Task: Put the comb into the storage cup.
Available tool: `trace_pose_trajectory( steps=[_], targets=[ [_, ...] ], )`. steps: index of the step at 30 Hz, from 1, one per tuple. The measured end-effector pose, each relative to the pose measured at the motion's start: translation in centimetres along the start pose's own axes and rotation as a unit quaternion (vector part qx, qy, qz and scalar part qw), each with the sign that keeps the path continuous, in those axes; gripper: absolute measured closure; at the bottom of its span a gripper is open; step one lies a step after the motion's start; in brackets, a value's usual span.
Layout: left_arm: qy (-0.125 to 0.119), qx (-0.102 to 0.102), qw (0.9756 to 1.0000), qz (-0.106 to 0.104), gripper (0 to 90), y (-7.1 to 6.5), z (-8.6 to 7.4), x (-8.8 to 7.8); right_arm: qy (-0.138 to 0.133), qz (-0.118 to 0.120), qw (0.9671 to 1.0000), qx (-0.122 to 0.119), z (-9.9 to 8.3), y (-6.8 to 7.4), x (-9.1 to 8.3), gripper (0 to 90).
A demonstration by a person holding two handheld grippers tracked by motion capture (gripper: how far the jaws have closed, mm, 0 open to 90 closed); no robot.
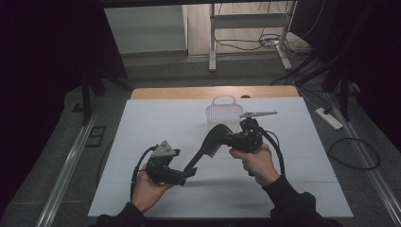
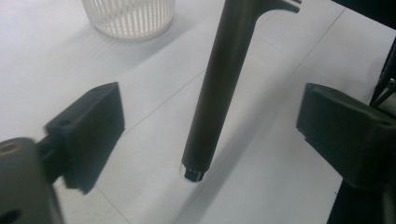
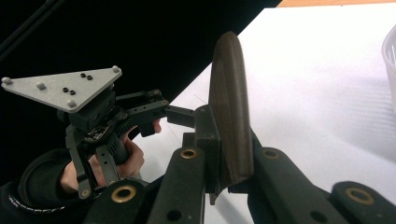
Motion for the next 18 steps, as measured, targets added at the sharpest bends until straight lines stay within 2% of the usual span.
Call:
trace_pose_trajectory(
  steps=[5, 8, 12, 18],
  targets=[
    [0.008, -0.01, 0.9998, -0.017, 6.7, 0.0, -0.2, -0.5, -0.006, 0.0, 1.0, -0.006, 0.2, -0.1, -0.2, 85.9],
    [0.015, -0.008, 0.9997, -0.015, 5.0, 0.1, -0.4, -0.8, -0.012, -0.003, 0.9999, -0.01, 0.5, -0.2, -0.5, 85.9],
    [0.013, -0.017, 0.9996, -0.017, 4.1, 0.4, -0.4, -1.2, -0.021, -0.011, 0.9996, -0.013, 0.8, -0.3, -0.9, 85.9],
    [0.007, -0.027, 0.9996, -0.008, 3.2, 1.2, -0.4, -2.2, -0.029, -0.019, 0.9991, -0.026, 1.2, -0.2, -1.3, 85.9]
  ],
)
Point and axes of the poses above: each handheld gripper's, and its own axes: x roughly forward along the jaws, z roughly out of its top, y roughly to its left, the point moved 5 cm from there along x, roughly forward along the jaws, and after that the axes turned 14 degrees about -y, right-handed, at the moved point
